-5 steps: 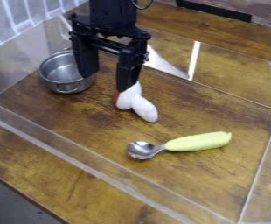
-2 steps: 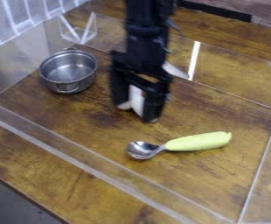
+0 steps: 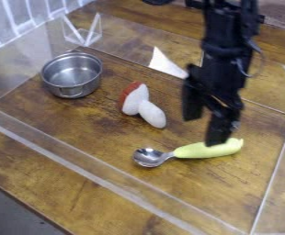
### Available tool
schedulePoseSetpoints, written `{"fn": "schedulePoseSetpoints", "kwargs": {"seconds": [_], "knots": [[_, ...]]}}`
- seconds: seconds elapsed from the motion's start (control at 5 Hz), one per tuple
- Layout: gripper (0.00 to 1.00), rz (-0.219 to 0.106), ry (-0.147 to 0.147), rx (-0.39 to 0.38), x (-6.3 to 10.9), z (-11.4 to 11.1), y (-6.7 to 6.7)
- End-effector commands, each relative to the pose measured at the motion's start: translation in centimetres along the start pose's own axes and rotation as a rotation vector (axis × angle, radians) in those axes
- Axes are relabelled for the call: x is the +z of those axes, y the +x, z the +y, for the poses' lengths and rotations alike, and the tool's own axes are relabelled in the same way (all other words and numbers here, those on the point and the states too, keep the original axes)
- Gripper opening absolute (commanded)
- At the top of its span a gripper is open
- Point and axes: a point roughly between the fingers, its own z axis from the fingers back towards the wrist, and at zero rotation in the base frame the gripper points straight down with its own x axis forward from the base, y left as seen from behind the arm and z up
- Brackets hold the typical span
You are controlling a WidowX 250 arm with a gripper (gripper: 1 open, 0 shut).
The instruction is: Move the green spoon to the left
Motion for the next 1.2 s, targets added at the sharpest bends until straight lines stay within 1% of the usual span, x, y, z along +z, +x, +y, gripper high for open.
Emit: {"fn": "schedulePoseSetpoints", "kwargs": {"seconds": [0.0,0.2,0.4,0.6,0.8,1.0], "knots": [[1.00,-0.080,0.035,-0.056,0.8,-0.9,0.6],[1.00,-0.087,0.029,-0.030,1.7,1.1,-0.2],[1.00,-0.089,0.016,-0.027,2.6,2.7,-1.0],[1.00,-0.121,0.031,0.077,2.4,3.9,-0.6],[1.00,-0.132,0.037,0.132,1.7,4.3,0.0],[1.00,-0.132,0.027,0.136,0.8,4.3,0.6]]}}
